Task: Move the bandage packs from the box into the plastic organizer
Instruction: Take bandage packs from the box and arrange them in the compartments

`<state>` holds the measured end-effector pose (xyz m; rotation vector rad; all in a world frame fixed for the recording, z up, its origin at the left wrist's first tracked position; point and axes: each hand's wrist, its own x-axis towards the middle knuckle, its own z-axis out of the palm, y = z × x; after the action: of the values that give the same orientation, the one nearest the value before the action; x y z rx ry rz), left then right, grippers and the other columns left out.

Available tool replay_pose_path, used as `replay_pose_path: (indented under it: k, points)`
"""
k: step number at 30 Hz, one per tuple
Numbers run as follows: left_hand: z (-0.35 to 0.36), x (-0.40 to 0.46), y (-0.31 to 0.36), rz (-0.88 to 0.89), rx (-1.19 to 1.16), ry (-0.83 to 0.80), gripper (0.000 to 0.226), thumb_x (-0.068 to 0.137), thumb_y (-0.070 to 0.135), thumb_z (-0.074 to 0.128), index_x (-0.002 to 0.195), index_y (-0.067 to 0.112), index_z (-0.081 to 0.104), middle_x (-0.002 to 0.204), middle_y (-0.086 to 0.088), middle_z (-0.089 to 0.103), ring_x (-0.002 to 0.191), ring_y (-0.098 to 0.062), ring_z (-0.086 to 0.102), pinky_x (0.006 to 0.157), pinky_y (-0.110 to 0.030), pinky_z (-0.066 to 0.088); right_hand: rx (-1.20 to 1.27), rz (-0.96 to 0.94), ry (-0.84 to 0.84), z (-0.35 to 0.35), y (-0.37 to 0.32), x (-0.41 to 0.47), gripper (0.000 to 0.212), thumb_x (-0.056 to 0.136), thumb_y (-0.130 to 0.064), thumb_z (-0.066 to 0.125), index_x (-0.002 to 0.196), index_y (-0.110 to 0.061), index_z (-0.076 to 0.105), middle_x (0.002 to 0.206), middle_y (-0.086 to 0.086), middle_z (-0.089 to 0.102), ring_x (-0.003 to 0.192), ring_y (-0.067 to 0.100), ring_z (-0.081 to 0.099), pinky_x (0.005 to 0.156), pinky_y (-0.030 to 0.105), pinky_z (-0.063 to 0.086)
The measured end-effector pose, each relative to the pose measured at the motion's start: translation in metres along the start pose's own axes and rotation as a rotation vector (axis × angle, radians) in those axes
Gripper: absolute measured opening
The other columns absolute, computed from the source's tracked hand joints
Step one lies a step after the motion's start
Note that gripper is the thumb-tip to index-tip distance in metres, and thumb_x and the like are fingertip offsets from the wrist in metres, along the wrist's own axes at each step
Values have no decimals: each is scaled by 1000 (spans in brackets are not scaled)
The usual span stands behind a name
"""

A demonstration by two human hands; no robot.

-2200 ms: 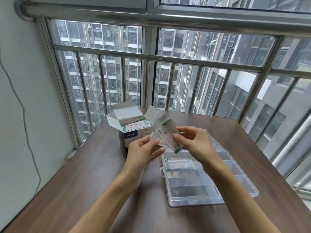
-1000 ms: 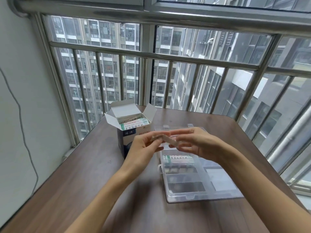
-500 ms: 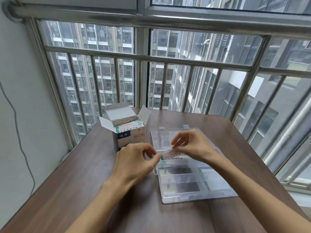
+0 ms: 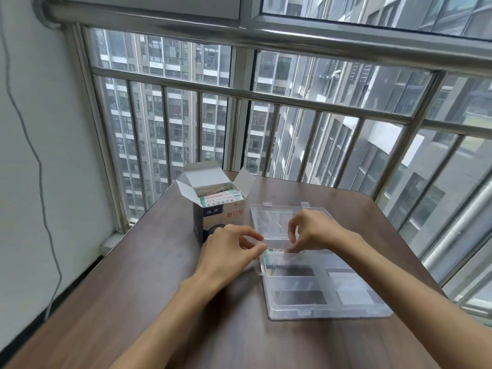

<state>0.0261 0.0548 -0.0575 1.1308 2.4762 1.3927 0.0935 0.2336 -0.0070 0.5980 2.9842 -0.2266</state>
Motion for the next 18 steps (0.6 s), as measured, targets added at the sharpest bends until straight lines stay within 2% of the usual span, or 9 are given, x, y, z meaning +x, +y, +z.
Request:
replay_pose_path:
  k: [2, 4, 6, 7, 9, 11, 13, 14, 18]
  points:
    - [-7, -2, 7, 59, 74, 124, 20, 77, 52, 70, 82, 33, 74, 69, 19, 70, 65, 8, 64, 69, -25, 57, 49, 6, -73, -9, -2, -2, 31, 66, -32, 83, 57, -21, 55, 57, -7, 53, 56, 8, 46, 52, 22, 36]
    - [-21, -3, 16, 115, 133, 451, 23, 79, 52, 69, 76, 29, 73, 64, 17, 67, 60, 2, 63, 59, -21, 52, 192, -15, -35, -23, -9, -7, 25, 71, -29, 81, 62, -22, 59, 57, -9, 54, 49, 2, 44, 48, 14, 32]
    - [-37, 0, 15, 163, 92, 777, 17, 79, 44, 72, 81, 28, 68, 69, 16, 62, 62, -5, 58, 54, -20, 45, 366, -80, 187, -39, -26, -9, 16, 78, -22, 76, 72, -20, 60, 64, -8, 57, 53, -1, 48, 50, 10, 35]
    - [-42, 3, 12, 153, 77, 861, 19, 79, 39, 73, 91, 27, 66, 80, 13, 61, 71, -8, 56, 59, -21, 44, 422, -137, 331, -45, -37, -8, 12, 80, -19, 73, 79, -19, 61, 68, -6, 58, 58, 1, 52, 53, 12, 40]
    - [-45, 11, -2, 46, 21, 878, 37, 79, 28, 75, 111, 22, 58, 106, 4, 57, 95, -15, 51, 78, -28, 45, 451, -278, 479, -52, -67, -2, 10, 84, -15, 69, 93, -14, 66, 79, -2, 64, 69, 6, 59, 65, 19, 52]
    - [-44, 14, -8, -114, -152, 787, 45, 83, 17, 69, 124, 19, 49, 123, 0, 49, 108, -16, 45, 87, -30, 40, 353, -374, 377, -49, -91, 10, 16, 90, -14, 60, 104, -13, 68, 95, -3, 67, 84, 8, 61, 79, 23, 52]
    - [-43, 14, -9, -257, -330, 676, 41, 89, 15, 59, 128, 20, 46, 127, 2, 44, 102, -8, 42, 82, -25, 33, 125, -358, 156, -40, -107, 28, 22, 96, -20, 50, 108, -13, 67, 108, -1, 67, 96, 14, 61, 89, 32, 49]
    - [-41, 14, -12, -271, -375, 647, 39, 91, 14, 56, 129, 20, 46, 127, 3, 43, 100, -5, 41, 82, -23, 32, 22, -330, 79, -37, -110, 34, 25, 97, -23, 47, 108, -13, 67, 110, 3, 68, 98, 19, 61, 90, 37, 49]
    - [-44, 18, -20, -177, -519, 681, 38, 87, 7, 59, 120, 25, 53, 124, 6, 49, 108, -9, 48, 81, -16, 38, 0, -349, 74, -49, -118, 37, 18, 89, -22, 62, 106, -18, 69, 107, 0, 68, 94, 14, 62, 86, 34, 53]
